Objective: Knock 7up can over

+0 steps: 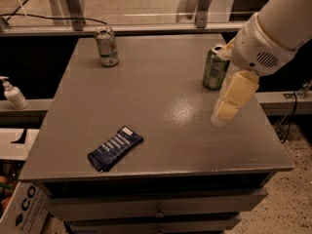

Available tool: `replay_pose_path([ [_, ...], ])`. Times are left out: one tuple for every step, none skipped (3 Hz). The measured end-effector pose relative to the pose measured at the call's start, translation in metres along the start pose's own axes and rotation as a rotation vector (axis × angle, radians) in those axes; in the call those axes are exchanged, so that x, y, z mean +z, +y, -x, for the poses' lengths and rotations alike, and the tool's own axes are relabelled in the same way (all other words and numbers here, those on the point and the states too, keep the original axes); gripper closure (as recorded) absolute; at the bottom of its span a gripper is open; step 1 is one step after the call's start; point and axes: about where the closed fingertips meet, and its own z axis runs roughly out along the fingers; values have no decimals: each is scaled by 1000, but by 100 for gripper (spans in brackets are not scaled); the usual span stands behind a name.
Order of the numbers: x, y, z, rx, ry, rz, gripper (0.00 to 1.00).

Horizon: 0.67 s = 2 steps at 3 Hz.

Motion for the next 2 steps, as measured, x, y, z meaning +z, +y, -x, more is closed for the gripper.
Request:
replay_pose_path([
  [32, -8, 27, 28, -85, 46, 0],
  [57, -22, 56, 100, -208, 82, 0],
])
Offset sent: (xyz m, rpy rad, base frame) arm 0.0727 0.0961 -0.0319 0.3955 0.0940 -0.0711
